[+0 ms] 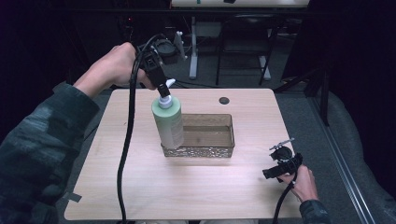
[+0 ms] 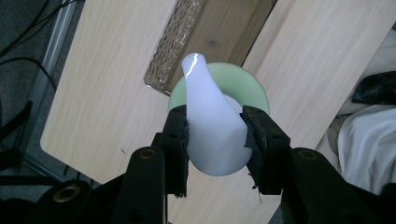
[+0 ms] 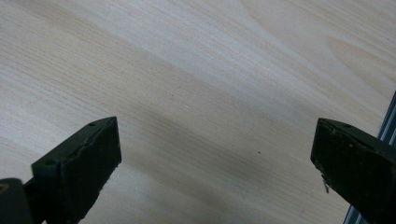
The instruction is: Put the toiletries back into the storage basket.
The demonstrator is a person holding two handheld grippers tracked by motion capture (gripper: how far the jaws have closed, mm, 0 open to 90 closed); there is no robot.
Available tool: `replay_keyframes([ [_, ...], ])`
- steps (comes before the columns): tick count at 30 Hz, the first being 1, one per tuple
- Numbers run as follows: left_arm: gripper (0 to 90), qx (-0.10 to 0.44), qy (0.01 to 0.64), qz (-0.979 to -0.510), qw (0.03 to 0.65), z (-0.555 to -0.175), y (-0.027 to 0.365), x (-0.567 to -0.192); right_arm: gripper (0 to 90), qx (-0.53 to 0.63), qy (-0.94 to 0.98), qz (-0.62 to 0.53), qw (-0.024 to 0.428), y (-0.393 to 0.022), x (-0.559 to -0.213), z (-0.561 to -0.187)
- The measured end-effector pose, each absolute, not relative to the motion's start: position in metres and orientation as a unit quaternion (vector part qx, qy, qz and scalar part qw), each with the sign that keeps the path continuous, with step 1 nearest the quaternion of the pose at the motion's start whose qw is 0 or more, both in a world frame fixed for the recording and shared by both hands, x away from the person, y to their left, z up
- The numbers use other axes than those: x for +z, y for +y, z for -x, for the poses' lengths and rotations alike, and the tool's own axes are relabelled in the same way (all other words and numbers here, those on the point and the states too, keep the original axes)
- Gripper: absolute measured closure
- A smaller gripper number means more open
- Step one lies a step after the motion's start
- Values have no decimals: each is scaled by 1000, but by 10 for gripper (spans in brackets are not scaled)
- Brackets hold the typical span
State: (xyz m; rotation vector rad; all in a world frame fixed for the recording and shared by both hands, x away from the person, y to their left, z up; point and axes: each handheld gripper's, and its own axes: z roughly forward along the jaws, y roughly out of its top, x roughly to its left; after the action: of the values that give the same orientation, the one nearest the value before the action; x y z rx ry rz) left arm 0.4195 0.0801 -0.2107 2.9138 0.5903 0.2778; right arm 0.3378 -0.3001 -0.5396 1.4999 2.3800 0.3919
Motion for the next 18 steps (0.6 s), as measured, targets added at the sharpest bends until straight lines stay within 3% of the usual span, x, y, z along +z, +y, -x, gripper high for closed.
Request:
replay_keyframes([
  [18,631,106,214,-968,73,-437,78,-210,0,133,829,-522,148,-300,-541,-338],
])
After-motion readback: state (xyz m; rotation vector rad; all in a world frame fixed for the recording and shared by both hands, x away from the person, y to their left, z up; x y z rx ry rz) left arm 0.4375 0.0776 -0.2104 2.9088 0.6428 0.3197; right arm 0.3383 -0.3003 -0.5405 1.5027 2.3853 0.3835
